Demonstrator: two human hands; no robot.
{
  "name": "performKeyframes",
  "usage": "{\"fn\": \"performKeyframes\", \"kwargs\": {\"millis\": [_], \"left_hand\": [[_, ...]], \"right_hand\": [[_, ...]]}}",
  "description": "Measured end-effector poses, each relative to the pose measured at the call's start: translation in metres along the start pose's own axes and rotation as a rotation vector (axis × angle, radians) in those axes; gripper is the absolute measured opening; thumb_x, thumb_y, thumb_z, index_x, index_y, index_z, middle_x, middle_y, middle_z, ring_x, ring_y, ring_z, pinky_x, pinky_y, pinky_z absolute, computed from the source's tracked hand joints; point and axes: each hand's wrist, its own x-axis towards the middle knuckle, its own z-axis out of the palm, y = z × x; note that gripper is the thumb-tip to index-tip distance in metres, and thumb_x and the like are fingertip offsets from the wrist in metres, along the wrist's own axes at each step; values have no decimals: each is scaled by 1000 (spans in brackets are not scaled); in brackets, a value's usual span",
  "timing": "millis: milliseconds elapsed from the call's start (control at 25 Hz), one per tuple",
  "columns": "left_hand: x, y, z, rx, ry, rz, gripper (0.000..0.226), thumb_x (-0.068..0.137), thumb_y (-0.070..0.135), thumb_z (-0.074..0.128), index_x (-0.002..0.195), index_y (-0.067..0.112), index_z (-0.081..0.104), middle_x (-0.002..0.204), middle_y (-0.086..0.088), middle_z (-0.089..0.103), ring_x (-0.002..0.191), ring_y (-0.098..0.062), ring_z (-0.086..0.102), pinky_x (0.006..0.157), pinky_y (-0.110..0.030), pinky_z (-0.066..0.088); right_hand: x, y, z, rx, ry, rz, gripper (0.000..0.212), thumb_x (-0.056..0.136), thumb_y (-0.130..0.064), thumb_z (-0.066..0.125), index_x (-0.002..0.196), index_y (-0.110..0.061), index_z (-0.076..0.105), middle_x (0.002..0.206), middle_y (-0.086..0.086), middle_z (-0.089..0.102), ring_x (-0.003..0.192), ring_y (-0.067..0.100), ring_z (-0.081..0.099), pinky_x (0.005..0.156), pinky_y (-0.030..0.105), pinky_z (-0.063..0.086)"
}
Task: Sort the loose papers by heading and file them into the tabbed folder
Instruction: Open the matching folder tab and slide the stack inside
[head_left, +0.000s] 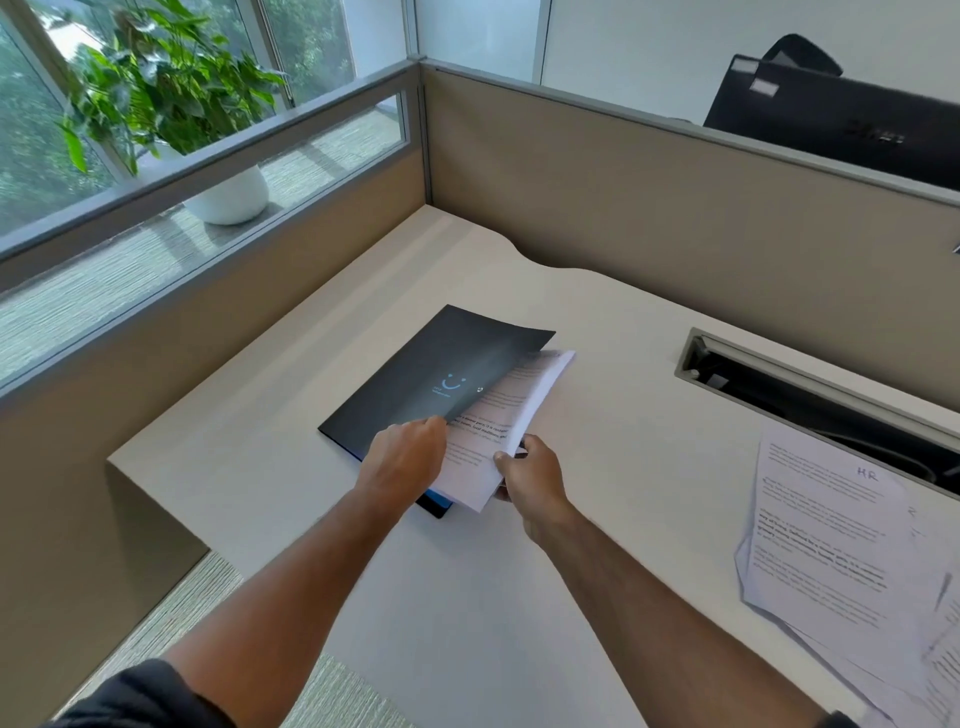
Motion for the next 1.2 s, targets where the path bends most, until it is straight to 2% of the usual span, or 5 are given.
{"fn": "performKeyframes", "kwargs": {"millis": [240, 400, 600, 960, 1200], "left_hand": [[2, -5, 4, 5, 29, -2, 9, 100, 28, 49, 94, 24, 54, 96, 4, 74, 67, -25, 71, 58, -33, 58], [0, -5, 4, 49, 47, -4, 9, 98, 18, 56, 89, 21, 55, 80, 3, 70, 60, -26, 66, 50, -30, 44], [-1, -6, -2, 50, 66, 0, 14, 89, 22, 72, 83, 20, 59, 70, 5, 67, 53, -23, 64, 47, -29, 40], [2, 1, -12, 3, 35, 18, 7, 99, 16, 53, 98, 17, 59, 90, 3, 69, 64, -17, 47, 59, -29, 38], [5, 13, -2, 4, 2, 48, 8, 95, 18, 63, 90, 20, 57, 87, 6, 64, 73, -18, 60, 54, -30, 38]], "right_hand": [[19, -7, 16, -195, 74, -78, 6, 88, -12, 70, 89, -18, 68, 89, -1, 75, 78, 19, 71, 69, 33, 60], [31, -17, 34, -253, 72, -110, 15, 88, -13, 72, 77, -15, 62, 77, 4, 71, 68, 22, 69, 71, 40, 62], [45, -26, 57, -218, -45, -79, 17, 75, -1, 63, 87, -11, 70, 85, 9, 75, 83, 26, 75, 78, 44, 65], [49, -25, 65, -105, -126, -26, 24, 84, 9, 59, 95, -10, 67, 97, 12, 74, 95, 28, 73, 80, 40, 65], [37, -21, 30, -143, -164, -39, 9, 87, 3, 59, 91, 1, 66, 86, 17, 73, 72, 21, 67, 64, 29, 61]]}}
